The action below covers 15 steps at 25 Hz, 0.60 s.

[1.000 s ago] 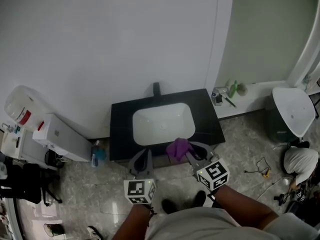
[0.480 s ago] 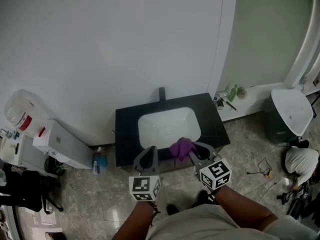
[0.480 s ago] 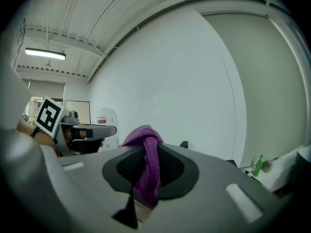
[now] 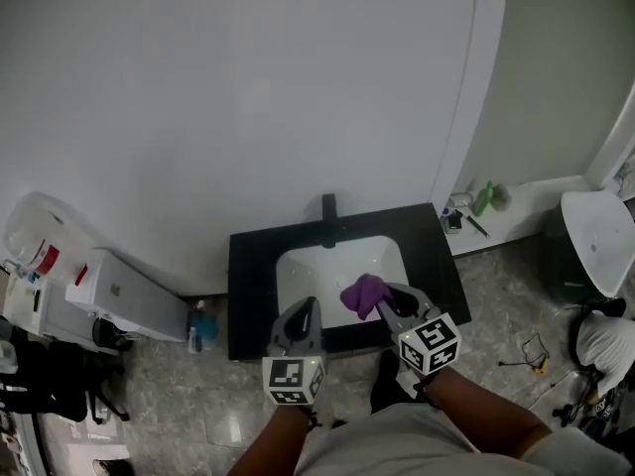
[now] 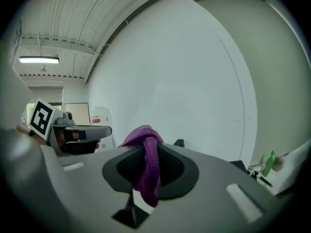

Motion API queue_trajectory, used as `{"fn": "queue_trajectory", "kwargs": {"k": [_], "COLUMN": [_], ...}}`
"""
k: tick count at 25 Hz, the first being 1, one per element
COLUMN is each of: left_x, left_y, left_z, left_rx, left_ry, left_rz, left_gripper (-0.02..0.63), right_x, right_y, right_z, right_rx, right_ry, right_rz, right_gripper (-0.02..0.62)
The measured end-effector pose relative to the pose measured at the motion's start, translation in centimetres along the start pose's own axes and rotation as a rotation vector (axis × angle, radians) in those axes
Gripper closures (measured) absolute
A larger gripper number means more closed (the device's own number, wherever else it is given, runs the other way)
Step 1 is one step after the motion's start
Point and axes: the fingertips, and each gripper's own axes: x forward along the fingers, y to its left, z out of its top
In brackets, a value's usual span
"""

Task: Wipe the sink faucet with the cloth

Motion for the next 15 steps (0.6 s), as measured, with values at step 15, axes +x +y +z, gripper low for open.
{"fn": "queue_trajectory", "kwargs": {"k": [15], "left_x": [19.6], "left_y": [5.9], "left_z": [-3.0], "left_rx": [-0.039], "left_ry": [0.112], "left_rz": [0.120], "left_gripper": [0.600], "right_x": [17.9], "right_y": [-13.6], "right_z": [0.4], "right_rx": [-0.002], "right_ry": [0.129], "right_rz": [0.170], "right_gripper": [0.541]}}
